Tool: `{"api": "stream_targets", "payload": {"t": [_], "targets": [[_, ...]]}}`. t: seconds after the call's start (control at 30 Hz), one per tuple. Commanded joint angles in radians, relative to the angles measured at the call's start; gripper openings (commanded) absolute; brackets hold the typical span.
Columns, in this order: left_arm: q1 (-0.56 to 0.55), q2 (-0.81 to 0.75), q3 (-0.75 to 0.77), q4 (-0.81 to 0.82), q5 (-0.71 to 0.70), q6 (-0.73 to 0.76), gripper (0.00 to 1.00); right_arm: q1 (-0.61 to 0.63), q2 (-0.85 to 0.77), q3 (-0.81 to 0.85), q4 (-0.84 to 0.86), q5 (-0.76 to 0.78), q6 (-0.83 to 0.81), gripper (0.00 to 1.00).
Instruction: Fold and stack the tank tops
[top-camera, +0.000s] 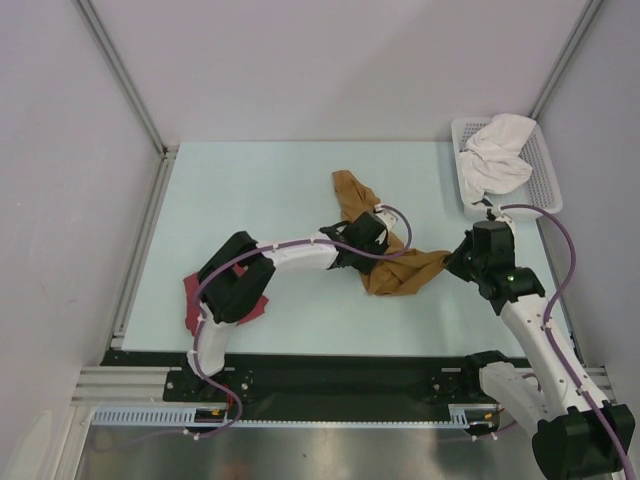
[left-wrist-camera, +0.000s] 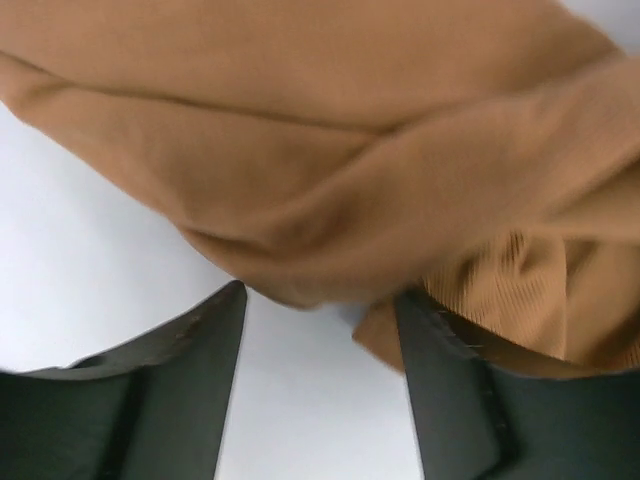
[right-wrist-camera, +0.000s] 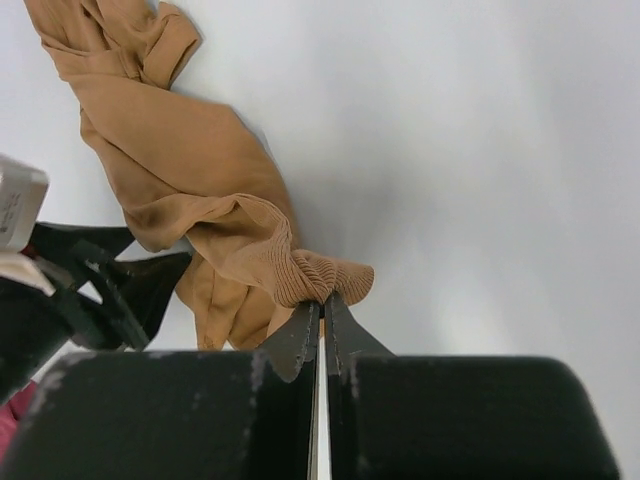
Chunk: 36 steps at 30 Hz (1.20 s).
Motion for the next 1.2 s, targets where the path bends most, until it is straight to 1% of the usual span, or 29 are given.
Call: {"api": "stream_targets", "payload": {"t": [0.0,0.03,0.07,0.13,0.17,0.23,0.3,0.33,0.47,0.53,0.57,0.6,0.67,0.73,0.77,0.8,0.83,0.9,0.93,1.0,1.03,1.07,1.1,1.13,1.17], "targets": [[0.0,0.053,0.093,-0.027,-0.07,0.024,0.62,-0.017,-0.002,0.003,0.05,-0.038,-0.025,0.0],[0.001,0.073,0.115,-0.033,-0.116,0.02,0.55,-0.02,-0.002,0.006,0.048,-0.04,-0.027,0.0],[0.001,0.081,0.125,-0.04,-0.139,0.009,0.41,-0.026,-0.002,0.009,0.05,-0.04,-0.03,0.0],[0.01,0.08,0.133,-0.037,-0.171,0.0,0.29,-0.032,-0.005,0.014,0.042,-0.035,-0.034,0.0],[0.016,0.072,0.131,-0.034,-0.173,-0.009,0.16,-0.039,-0.005,0.016,0.041,-0.037,-0.036,0.0],[0.038,0.038,0.12,-0.035,-0.165,-0.017,0.0,-0.049,-0.013,0.017,0.035,-0.033,-0.04,0.0],[0.053,0.0,0.102,-0.041,-0.182,-0.025,0.0,-0.066,-0.017,0.02,0.032,-0.038,-0.047,0.0],[0.067,-0.047,0.084,-0.049,-0.191,-0.026,0.0,-0.073,-0.019,0.026,0.029,-0.04,-0.05,0.0],[0.092,-0.186,0.045,-0.141,-0.305,-0.057,0.0,-0.09,-0.005,0.061,0.027,-0.04,-0.059,0.0],[0.093,-0.265,0.038,-0.182,-0.355,-0.072,0.0,-0.092,0.03,0.088,0.033,-0.049,-0.065,0.0],[0.093,-0.29,0.037,-0.228,-0.374,-0.091,0.0,-0.09,0.05,0.104,0.038,-0.059,-0.074,0.0],[0.093,-0.311,0.041,-0.251,-0.407,-0.101,0.0,-0.09,0.067,0.146,0.036,-0.076,-0.08,0.0],[0.093,-0.382,0.053,-0.317,-0.426,-0.131,0.0,-0.09,0.12,0.207,0.022,-0.079,-0.089,0.0],[0.093,-0.448,0.082,-0.36,-0.457,-0.146,0.0,-0.089,0.145,0.308,0.013,-0.078,-0.097,0.0],[0.093,-0.469,0.097,-0.412,-0.47,-0.161,0.0,-0.089,0.165,0.345,0.01,-0.125,-0.102,0.0],[0.093,-0.489,0.114,-0.441,-0.484,-0.166,0.0,-0.09,0.182,0.395,-0.001,-0.141,-0.122,0.0],[0.093,-0.531,0.157,-0.47,-0.521,-0.171,0.0,-0.09,0.196,0.504,-0.017,-0.156,-0.132,0.0],[0.093,-0.589,0.203,-0.564,-0.561,-0.184,0.0,-0.092,0.229,0.633,-0.086,-0.196,-0.157,0.0],[0.092,-0.61,0.25,-0.623,-0.585,-0.187,0.0,-0.09,0.234,0.737,-0.103,-0.217,-0.166,0.0],[0.087,-0.681,0.297,-0.679,-0.595,-0.188,0.0,-0.089,0.219,0.801,-0.125,-0.286,-0.171,0.0],[0.082,-0.709,0.336,-0.716,-0.586,-0.186,0.0,-0.087,0.185,0.843,-0.129,-0.309,-0.172,0.0],[0.076,-0.738,0.349,-0.728,-0.569,-0.171,0.0,-0.086,0.164,0.853,-0.131,-0.36,-0.174,0.0],[0.069,-0.794,0.36,-0.733,-0.541,-0.158,0.0,-0.086,0.142,0.859,-0.128,-0.389,-0.178,0.0],[0.069,-0.827,0.363,-0.733,-0.49,-0.143,0.0,-0.086,0.084,0.867,-0.123,-0.414,-0.18,0.0],[0.067,-0.854,0.364,-0.741,-0.402,-0.135,0.0,-0.084,0.058,0.87,-0.123,-0.461,-0.183,0.0]]}}
